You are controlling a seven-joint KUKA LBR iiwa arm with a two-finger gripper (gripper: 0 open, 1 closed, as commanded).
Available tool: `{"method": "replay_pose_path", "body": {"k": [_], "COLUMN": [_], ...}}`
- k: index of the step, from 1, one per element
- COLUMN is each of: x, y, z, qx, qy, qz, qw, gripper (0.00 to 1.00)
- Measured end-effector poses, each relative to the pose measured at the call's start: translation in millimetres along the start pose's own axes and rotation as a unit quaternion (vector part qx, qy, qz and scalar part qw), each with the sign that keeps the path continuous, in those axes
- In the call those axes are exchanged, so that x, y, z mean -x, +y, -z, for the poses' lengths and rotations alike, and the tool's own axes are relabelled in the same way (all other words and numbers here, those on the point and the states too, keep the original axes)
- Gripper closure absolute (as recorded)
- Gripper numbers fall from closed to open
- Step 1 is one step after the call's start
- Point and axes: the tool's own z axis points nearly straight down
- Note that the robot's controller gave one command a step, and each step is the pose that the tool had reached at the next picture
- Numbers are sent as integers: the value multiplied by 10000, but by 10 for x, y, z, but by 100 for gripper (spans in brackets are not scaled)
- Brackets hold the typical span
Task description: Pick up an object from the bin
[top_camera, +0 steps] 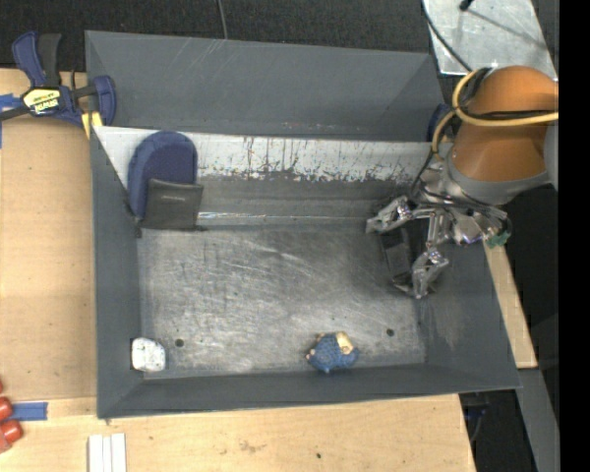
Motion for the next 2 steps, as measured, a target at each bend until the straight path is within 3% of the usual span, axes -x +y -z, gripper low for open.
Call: {"method": "replay_pose_path", "body": {"k": [1,2], "x": [11,232], "y": [-106,474], "z": [1066,739], "qx": [-284,-240], "qy": [-233,-194], "qz": [1178,1450], "qw": [9924,9890], "gripper": [0,0]}}
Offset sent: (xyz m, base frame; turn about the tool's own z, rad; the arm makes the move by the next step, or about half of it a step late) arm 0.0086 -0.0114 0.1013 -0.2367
